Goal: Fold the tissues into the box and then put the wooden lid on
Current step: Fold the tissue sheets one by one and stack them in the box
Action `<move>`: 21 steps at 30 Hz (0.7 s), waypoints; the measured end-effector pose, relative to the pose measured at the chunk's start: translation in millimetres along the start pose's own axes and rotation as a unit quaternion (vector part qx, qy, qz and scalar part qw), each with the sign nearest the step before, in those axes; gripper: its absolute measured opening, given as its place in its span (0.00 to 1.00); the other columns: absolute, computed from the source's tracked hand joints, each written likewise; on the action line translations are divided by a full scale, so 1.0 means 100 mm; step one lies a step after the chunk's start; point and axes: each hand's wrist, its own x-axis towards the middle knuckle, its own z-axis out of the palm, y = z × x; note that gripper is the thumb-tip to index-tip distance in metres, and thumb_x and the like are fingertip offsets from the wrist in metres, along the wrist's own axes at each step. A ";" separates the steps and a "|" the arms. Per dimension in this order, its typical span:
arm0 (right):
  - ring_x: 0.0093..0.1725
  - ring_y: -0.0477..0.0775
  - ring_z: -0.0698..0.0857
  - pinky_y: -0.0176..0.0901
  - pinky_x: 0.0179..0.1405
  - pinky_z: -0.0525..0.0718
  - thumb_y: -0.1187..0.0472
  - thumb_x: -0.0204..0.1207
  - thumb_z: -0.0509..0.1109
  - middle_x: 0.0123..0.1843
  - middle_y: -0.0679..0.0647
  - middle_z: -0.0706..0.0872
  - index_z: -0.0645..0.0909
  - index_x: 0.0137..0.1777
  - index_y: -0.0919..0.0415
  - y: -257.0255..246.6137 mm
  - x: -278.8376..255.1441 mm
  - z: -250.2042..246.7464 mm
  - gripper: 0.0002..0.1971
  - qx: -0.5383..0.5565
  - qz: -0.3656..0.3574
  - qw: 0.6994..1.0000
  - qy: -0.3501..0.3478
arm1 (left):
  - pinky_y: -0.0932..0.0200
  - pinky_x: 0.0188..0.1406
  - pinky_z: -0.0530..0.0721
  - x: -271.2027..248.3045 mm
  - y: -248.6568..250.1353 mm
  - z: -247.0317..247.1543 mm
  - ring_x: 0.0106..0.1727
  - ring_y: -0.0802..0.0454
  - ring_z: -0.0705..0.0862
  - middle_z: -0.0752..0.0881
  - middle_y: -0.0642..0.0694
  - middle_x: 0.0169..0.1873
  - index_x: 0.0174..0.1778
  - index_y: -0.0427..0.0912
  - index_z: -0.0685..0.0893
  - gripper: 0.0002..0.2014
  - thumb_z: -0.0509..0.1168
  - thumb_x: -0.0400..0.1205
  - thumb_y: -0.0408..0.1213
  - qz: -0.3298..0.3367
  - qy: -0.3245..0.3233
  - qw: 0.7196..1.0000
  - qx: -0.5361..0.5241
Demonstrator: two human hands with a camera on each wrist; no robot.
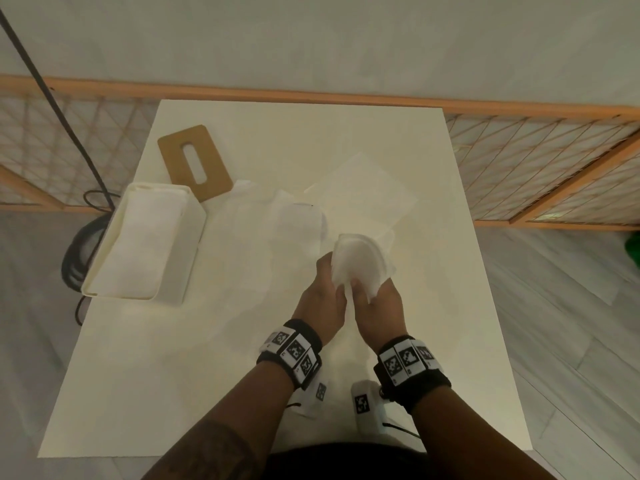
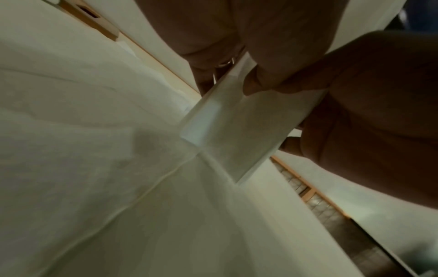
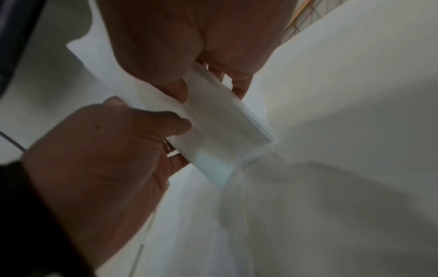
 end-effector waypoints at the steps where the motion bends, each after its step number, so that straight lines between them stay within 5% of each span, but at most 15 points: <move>1: 0.55 0.44 0.87 0.20 0.45 0.78 0.54 0.87 0.67 0.53 0.39 0.84 0.78 0.69 0.53 -0.01 0.01 -0.01 0.13 0.009 -0.003 1.000 0.007 | 0.74 0.34 0.74 0.01 0.02 0.00 0.43 0.48 0.85 0.80 0.49 0.49 0.79 0.52 0.54 0.26 0.59 0.89 0.38 0.005 0.009 1.000 -0.002; 3: 0.51 0.36 0.86 0.20 0.44 0.79 0.55 0.87 0.67 0.52 0.35 0.84 0.76 0.67 0.47 -0.02 0.01 -0.02 0.11 0.019 -0.007 1.000 0.011 | 0.72 0.36 0.76 0.03 0.04 0.00 0.43 0.50 0.83 0.79 0.49 0.50 0.78 0.56 0.54 0.25 0.58 0.89 0.38 0.016 0.020 1.000 -0.002; 6: 0.53 0.44 0.86 0.19 0.42 0.77 0.54 0.87 0.66 0.53 0.40 0.83 0.77 0.71 0.56 -0.02 -0.01 0.00 0.15 0.010 0.024 1.000 -0.005 | 0.60 0.40 0.80 0.06 0.01 0.05 0.44 0.46 0.84 0.83 0.44 0.52 0.79 0.55 0.53 0.25 0.56 0.89 0.37 -0.019 -0.026 0.999 0.006; 11: 0.53 0.48 0.85 0.16 0.40 0.77 0.52 0.87 0.66 0.54 0.48 0.87 0.80 0.68 0.60 0.00 0.06 -0.01 0.16 0.025 0.035 0.999 0.010 | 0.59 0.40 0.83 0.08 0.03 0.05 0.42 0.51 0.83 0.81 0.49 0.49 0.75 0.61 0.55 0.26 0.58 0.89 0.34 0.006 0.003 1.000 0.005; 16: 0.55 0.54 0.87 0.29 0.43 0.78 0.55 0.88 0.65 0.53 0.48 0.85 0.80 0.69 0.60 0.04 0.06 0.02 0.14 0.005 0.068 0.997 -0.024 | 0.55 0.43 0.82 0.11 0.03 0.04 0.45 0.46 0.85 0.81 0.48 0.50 0.81 0.50 0.55 0.26 0.57 0.88 0.34 -0.024 -0.058 0.998 0.019; 21: 0.45 0.33 0.84 0.20 0.35 0.79 0.60 0.86 0.68 0.48 0.37 0.86 0.80 0.64 0.54 -0.03 0.05 0.01 0.09 0.013 0.068 0.997 -0.028 | 0.60 0.46 0.81 0.09 0.01 -0.24 0.49 0.46 0.86 0.82 0.49 0.51 0.78 0.50 0.60 0.28 0.60 0.85 0.25 -0.046 -0.028 0.999 0.011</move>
